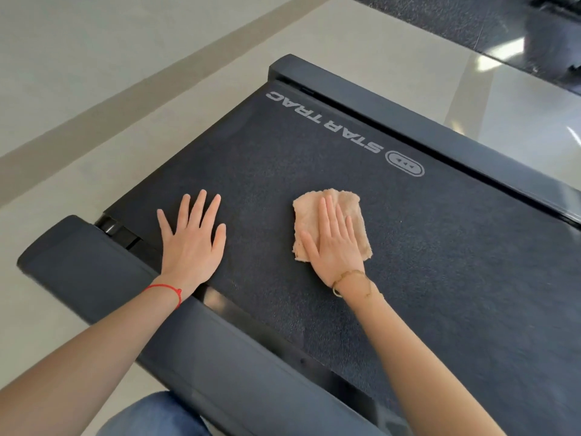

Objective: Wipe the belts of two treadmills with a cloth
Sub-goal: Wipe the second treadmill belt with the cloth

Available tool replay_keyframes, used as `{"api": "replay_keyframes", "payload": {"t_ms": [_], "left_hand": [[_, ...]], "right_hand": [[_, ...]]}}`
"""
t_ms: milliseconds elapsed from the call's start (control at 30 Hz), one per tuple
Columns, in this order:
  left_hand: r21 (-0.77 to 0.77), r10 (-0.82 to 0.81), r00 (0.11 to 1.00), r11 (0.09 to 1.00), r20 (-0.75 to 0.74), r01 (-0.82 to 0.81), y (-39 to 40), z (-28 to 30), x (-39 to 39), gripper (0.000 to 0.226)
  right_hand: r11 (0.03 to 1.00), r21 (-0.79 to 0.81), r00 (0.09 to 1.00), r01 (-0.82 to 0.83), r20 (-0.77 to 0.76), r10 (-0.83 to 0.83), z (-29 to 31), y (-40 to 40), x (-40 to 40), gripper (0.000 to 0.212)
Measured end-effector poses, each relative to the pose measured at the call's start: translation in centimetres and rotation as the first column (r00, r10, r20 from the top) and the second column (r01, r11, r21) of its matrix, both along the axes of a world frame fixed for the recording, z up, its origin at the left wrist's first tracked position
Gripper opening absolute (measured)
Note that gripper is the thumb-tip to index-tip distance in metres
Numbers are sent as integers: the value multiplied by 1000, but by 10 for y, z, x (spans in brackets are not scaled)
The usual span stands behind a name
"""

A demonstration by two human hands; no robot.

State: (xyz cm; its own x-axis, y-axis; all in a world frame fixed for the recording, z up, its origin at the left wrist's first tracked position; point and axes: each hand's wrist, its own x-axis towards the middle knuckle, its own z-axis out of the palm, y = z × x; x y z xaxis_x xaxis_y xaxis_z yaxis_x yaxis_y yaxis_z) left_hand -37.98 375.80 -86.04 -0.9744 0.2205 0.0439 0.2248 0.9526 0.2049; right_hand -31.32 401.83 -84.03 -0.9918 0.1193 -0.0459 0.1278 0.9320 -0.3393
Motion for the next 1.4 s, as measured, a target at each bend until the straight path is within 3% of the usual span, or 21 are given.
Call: {"api": "replay_keyframes", "payload": {"t_ms": [267,700,1200,1400], "left_hand": [[-19,3,1000,1000,1,-3,1,1,2,59],[-24,4,1000,1000,-6,-4,4,5,3,57],[-65,21,1000,998,-15,-22,7,-1,-3,57],[-83,29,1000,996,-12,-30,9,0,-2,66]], "right_hand": [[997,69,1000,18,22,-19,-1,35,5,74],[999,42,997,16,75,-19,5,24,40,77],[996,63,990,63,121,-70,-1,-27,-175,67],[994,91,994,-56,97,47,-1,-59,-203,68]]}}
